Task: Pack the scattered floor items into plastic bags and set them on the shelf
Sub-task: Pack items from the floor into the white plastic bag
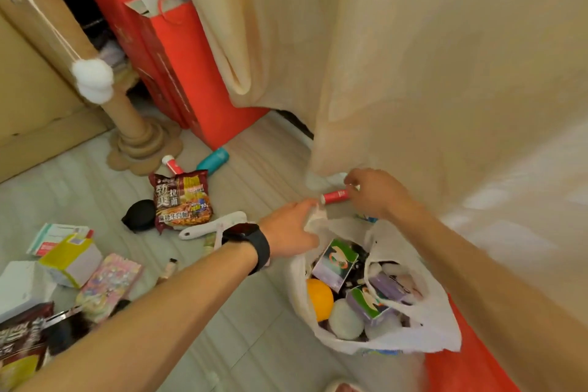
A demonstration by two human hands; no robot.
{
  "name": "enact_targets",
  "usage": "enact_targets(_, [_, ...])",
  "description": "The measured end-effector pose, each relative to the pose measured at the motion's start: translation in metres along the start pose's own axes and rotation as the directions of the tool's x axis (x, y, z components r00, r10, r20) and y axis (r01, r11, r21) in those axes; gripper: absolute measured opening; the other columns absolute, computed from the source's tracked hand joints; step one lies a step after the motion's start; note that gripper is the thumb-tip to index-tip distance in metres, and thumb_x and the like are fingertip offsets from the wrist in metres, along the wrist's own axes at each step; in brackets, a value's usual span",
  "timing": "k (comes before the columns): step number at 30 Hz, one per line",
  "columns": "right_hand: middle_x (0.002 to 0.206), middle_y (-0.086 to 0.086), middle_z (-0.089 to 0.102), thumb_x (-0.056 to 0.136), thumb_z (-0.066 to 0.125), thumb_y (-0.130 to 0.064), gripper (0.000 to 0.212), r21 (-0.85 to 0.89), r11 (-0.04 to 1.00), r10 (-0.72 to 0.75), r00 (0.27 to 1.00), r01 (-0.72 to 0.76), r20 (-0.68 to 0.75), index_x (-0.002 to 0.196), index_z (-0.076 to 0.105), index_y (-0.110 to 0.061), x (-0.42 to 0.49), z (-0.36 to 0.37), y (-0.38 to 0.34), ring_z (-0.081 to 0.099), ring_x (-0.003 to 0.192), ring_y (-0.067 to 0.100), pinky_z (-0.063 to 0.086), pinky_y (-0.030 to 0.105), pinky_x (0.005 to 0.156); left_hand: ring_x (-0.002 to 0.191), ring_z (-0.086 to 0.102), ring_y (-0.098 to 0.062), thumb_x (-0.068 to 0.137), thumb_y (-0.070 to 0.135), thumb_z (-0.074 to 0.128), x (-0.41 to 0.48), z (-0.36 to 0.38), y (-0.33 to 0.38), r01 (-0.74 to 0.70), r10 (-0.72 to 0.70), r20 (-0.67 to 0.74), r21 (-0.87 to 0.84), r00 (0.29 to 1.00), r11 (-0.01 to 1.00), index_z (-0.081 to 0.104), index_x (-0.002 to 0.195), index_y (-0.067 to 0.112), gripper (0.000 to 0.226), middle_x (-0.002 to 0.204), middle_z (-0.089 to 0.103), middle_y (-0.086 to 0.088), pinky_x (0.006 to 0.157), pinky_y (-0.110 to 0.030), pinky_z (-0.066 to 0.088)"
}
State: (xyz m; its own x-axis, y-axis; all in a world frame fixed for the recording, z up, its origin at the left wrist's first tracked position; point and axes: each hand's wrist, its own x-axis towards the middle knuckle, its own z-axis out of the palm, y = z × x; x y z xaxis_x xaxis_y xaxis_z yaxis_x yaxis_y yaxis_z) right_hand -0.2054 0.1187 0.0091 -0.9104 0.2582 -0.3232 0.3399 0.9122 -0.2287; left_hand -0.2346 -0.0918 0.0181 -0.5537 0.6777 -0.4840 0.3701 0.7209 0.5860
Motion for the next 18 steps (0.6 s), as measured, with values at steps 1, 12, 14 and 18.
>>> enact_targets(1, [0.131,0.011,0.058,0.099,0.044,-0.032,0.034,-0.004,1.000,0.001,0.994,-0.001,0.113,0.127,0.058,-0.019,0.026,0.016,0.003,0.054,0.115,0.032,0.043,0.032,0.092,0.127,0.046,-0.026,0.088,0.029,0.060,0.009,0.006,-0.012,-0.001,0.000,0.037,0.044,0.999,0.999,0.037,0.145,0.032,0.061,0.140,0.045,-0.005,0.103,-0.033,0.041])
enact_targets(12, [0.129,0.013,0.048,0.100,0.039,-0.022,0.035,-0.448,0.892,0.093,0.994,-0.060,0.053,0.134,0.046,-0.017,0.126,0.137,0.021,0.048,0.120,0.034,0.039,0.047,0.098,0.078,0.054,-0.023,0.097,0.025,0.048,0.025,0.035,-0.090,0.082,-0.086,-0.020,-0.143,0.996,0.986,0.046,0.076,0.029,0.021,0.073,0.051,0.011,0.059,-0.029,0.036])
enact_targets(14, [0.122,0.018,0.047,0.100,0.043,-0.025,0.034,-0.255,0.960,0.131,0.990,-0.114,0.050,0.131,0.046,-0.010,0.115,0.135,0.012,0.054,0.108,0.040,0.044,0.047,0.090,0.074,0.050,-0.018,0.097,0.027,0.049,0.019,0.030,-0.090,0.103,-0.111,-0.036,-0.178,0.993,0.979,0.048,0.069,0.035,0.030,0.069,0.049,0.014,0.055,-0.023,0.033])
enact_targets(18, [0.114,0.017,0.053,0.100,0.047,-0.036,0.038,0.338,0.941,0.057,0.975,0.019,-0.213,0.128,0.049,-0.011,0.053,0.091,-0.020,0.055,0.095,0.037,0.041,0.039,0.078,0.085,0.062,-0.018,0.093,0.024,0.053,0.003,0.018,-0.080,0.093,-0.112,-0.043,-0.316,0.993,0.944,0.061,0.081,0.033,0.017,0.086,0.066,0.006,0.071,-0.030,0.050])
